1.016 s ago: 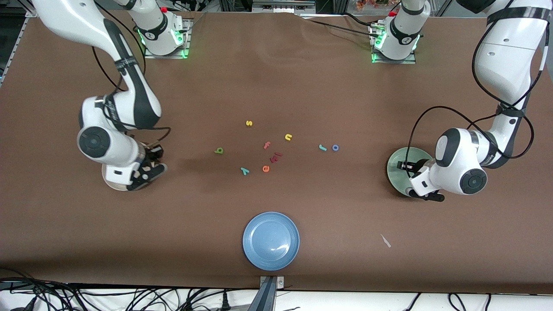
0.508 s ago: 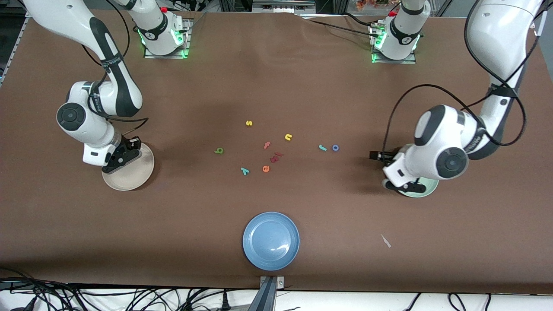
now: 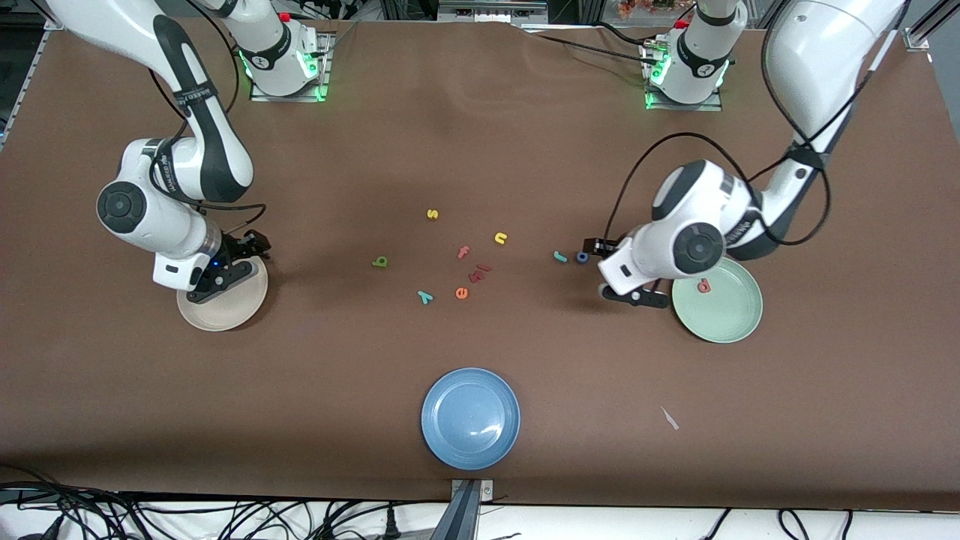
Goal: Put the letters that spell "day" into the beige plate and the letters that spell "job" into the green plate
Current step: 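Grasp the blue o and the green letter with the left and right grippers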
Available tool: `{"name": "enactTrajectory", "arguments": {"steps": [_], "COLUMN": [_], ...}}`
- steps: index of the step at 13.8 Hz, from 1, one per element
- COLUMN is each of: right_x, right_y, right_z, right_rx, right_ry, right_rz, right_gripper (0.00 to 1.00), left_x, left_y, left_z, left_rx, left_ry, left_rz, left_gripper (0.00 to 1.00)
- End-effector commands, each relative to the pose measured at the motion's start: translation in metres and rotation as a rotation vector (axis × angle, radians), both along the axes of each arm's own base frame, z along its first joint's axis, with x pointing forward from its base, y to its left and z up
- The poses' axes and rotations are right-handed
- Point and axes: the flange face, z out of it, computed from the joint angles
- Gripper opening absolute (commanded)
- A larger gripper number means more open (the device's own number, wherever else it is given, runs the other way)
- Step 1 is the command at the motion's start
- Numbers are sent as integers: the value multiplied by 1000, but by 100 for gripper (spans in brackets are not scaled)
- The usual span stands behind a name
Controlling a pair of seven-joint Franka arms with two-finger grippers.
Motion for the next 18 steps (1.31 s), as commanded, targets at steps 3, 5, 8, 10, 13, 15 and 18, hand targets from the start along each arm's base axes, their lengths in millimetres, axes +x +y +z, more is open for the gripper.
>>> {"name": "enactTrajectory", "arguments": {"steps": [3,5,8,10,13,15,18], "right_x": [-8,-14,-47,-60,-63,-62,-58], "right_y": [91,123,196,220,226,226,222], "right_z": [0,-9,-38,-56,-71,-77,-86], "right_rx": [19,17,47,43,29,9,-2], "right_ry": [-1,-27,-98,-103,-104,-118,-113], "right_rz": [-227,-338,-553,-625,-590,-542,-499], "right_gripper": [100,100,100,100,100,100,100], "left_x": [-29,-30,-36,-41,-43,-46,-50], "left_y": [-37,-46,-48,-46,-46,-47,-42], "left_z": [-24,-37,-55,-62,-71,-79,-86], "left_rx": [70,39,62,61,46,42,71], "left_ry": [-120,-135,-141,-157,-173,-160,-171], "left_rz": [-208,-218,-277,-296,-304,-307,-353], "left_gripper": [70,69,69,69,68,66,58]}}
